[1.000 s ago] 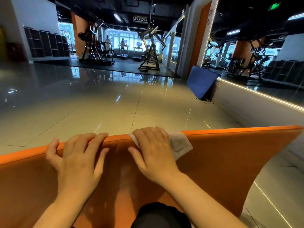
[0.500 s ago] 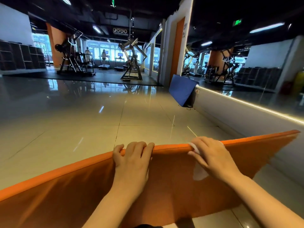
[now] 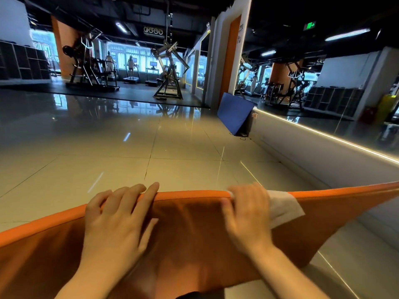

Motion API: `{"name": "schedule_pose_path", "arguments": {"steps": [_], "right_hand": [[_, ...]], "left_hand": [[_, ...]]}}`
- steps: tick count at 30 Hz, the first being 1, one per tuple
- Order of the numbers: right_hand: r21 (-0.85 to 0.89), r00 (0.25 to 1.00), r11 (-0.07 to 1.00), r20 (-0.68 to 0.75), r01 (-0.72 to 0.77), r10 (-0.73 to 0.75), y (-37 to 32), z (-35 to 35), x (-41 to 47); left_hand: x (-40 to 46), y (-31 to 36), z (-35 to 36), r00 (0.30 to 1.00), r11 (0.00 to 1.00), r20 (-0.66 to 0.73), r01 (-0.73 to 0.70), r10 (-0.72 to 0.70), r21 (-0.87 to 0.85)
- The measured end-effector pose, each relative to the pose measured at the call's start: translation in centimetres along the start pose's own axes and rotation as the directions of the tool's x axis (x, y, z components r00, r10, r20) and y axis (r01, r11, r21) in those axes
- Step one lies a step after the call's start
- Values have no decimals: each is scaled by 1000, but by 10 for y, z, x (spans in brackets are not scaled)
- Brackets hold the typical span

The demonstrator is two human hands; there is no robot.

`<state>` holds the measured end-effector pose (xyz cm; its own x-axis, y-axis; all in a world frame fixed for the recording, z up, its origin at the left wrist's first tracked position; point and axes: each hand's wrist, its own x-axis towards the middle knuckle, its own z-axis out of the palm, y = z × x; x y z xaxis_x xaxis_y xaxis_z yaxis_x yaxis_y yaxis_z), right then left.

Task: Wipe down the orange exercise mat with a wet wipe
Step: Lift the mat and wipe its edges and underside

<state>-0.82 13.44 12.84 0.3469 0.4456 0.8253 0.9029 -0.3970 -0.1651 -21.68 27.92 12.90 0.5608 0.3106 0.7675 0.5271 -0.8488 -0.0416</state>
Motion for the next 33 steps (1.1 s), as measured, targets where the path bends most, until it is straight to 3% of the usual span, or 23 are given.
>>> {"name": "schedule_pose_path", "arguments": {"steps": [4,8,15,19,22,27,30,33], "right_hand": [[95,981,982,87,165,-173,-66,17,6],[120,950,966,186,230,-249,-31,6,20],[-84,974,987,169,-135,148,128,-48,12],[-108,968,964,40,-241,247,96,-22,9],[-78,986,985,42,-156,160,23,12,7],[112,994,992,93,54,-65,-93,41,9],[142,958,972,192,189,-215,-84,35,21],[128,942,955,176,267,-287,-34,21,30]], "left_hand": [[6,-12,1,996,998,-57,-70,70,1],[7,-20,7,987,995,-128,-97,98,12],[8,-20,11,981,990,-131,-143,142,3],[13,-26,16,987,993,-110,-122,120,-11],[15,-28,21,981,991,-144,-131,131,12],[14,-32,24,963,984,-201,-178,178,20],[17,-37,25,961,981,-200,-192,188,1],[20,-39,26,960,979,-199,-205,198,-12]]}}
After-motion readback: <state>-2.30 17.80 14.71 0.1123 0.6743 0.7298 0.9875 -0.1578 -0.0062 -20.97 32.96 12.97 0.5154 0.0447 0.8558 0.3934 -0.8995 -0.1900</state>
